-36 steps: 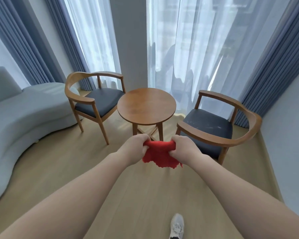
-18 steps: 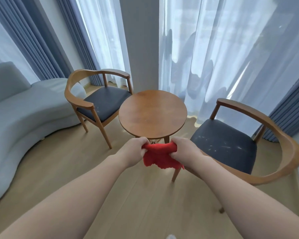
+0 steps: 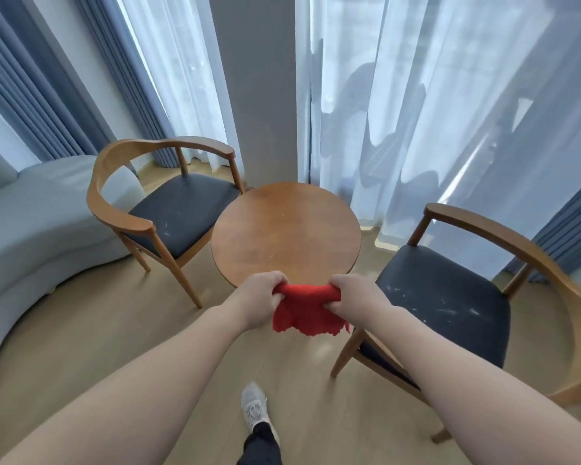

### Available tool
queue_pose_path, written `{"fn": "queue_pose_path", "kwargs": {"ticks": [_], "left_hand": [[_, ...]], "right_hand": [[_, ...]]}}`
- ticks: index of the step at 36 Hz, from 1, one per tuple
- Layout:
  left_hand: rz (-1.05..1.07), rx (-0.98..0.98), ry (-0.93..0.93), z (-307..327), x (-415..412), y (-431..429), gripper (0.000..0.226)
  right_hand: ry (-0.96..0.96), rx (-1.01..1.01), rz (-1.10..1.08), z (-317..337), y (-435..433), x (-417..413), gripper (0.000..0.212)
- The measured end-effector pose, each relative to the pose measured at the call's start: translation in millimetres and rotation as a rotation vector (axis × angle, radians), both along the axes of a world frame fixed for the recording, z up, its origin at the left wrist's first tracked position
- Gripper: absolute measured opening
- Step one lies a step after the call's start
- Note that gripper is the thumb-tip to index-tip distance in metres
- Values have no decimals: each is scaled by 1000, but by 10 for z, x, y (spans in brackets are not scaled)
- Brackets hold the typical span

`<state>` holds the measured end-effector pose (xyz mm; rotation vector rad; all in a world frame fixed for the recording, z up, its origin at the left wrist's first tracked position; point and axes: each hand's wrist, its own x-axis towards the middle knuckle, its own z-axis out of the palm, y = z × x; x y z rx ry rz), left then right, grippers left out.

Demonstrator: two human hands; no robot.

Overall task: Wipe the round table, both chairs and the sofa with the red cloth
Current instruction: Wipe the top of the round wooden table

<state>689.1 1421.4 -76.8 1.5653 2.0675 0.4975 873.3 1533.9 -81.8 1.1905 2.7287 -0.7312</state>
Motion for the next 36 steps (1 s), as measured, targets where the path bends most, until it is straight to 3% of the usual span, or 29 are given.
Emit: {"fn": "queue_pose_path", "kwargs": {"ticks": [17, 28, 36], "left_hand": [[-250, -85, -24, -671, -1118, 1873, 24], [-177, -130, -45, -1482, -1278, 2871, 24], [-65, -57, -64, -2033, -1253, 3593, 28]], "right_hand": [[-132, -74, -253, -614, 1402, -963, 12], [-217, -133, -214, -1337, 2463, -1157, 14], [-149, 50, -192, -1868, 3253, -1227, 12]]}}
